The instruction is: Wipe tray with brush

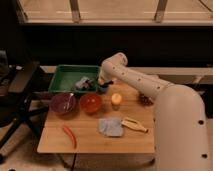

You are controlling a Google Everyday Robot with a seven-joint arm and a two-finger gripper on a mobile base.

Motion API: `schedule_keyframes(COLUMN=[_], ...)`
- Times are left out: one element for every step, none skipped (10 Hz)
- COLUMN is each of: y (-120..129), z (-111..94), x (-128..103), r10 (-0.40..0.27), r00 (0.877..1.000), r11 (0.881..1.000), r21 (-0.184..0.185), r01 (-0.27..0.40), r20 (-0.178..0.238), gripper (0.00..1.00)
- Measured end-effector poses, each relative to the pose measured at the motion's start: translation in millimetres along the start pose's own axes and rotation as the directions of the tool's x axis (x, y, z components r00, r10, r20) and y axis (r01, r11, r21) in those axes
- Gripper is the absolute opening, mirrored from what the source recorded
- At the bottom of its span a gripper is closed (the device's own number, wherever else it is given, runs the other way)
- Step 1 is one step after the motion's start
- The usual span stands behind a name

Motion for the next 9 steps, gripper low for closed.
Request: schedule_keyframes(y=[3, 5, 6, 4, 1, -1, 0, 9, 16], z=[2, 4, 6, 5, 3, 2, 2, 3, 4], x=[-6, -13, -18, -27, -36, -47, -59, -74, -82], r10=[-0.020, -0.034, -0.042, -0.048, -0.053, -0.060, -0.069, -0.080, -0.088], r00=[1.000, 0.999, 0.999, 0.998, 0.997, 0.995, 0.993, 0.989, 0.986], r11=[1.000, 0.999, 0.999, 0.999, 0.998, 0.998, 0.997, 0.997, 0.996], r21=[0.003, 0.005, 0.008, 0.015, 0.023, 0.030, 0.032, 0.021, 0.012], r01=[0.020, 0.034, 0.042, 0.047, 0.052, 0.057, 0.066, 0.078, 0.087], r20=[0.000, 0.006, 0.012, 0.032, 0.052, 0.074, 0.097, 0.127, 0.142], gripper=[0.00, 0.00, 0.00, 0.00, 0.00, 0.00, 0.00, 0.00, 0.00])
